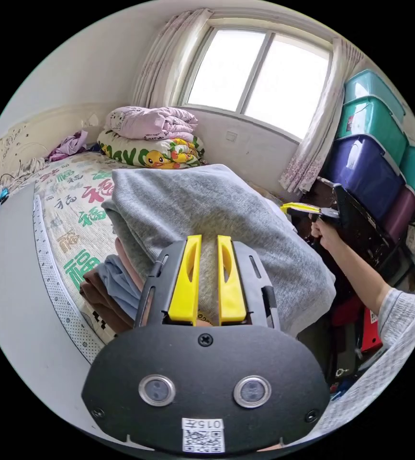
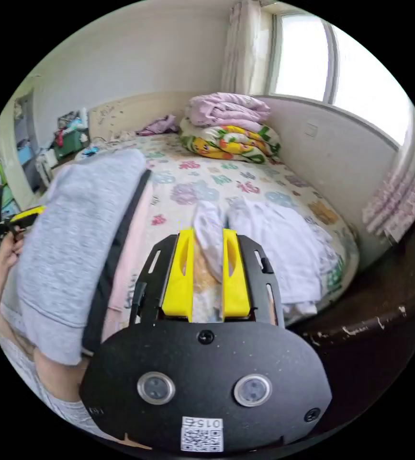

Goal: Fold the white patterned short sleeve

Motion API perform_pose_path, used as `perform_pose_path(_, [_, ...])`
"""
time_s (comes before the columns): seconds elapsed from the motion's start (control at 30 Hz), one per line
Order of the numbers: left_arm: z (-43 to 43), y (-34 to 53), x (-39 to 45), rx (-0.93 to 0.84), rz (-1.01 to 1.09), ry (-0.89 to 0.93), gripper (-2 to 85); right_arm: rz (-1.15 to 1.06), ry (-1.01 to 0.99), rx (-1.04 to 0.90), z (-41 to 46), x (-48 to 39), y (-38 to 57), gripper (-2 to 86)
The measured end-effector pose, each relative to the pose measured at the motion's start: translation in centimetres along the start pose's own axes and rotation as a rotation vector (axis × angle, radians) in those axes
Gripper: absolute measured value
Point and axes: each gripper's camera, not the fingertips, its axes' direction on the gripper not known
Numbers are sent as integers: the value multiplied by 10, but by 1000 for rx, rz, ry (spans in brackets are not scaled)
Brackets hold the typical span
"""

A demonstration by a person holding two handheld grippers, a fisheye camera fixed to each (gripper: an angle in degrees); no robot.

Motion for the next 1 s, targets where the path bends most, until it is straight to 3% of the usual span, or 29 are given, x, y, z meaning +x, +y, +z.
perform_pose_path(0.1, [6, 0, -2, -3, -9, 5, 61, 132, 90, -125, 69, 35, 23, 180])
perform_pose_path(0.17, [9, -1, 2, -3, 10, -17, 61, 161, 36, -188, 108, 44, 29, 190])
perform_pose_path(0.37, [10, -2, 1, -8, -5, -33, 60, 180, -33, -19, 91, 42, 32, 52])
perform_pose_path(0.53, [1, -8, -3, -40, -2, -43, 57, 257, -268, 264, -12, 73, 53, 21])
perform_pose_path(0.7, [-35, -1, 6, -15, 14, -18, 63, 142, -397, 547, -145, 77, 81, 8])
perform_pose_path(0.8, [-73, 9, 25, 48, 43, 81, 83, 55, -486, 724, -236, 68, 109, 6])
perform_pose_path(1.0, [-155, 49, 96, 211, 161, 488, 163, -160, -770, 979, -383, 31, 178, 7])
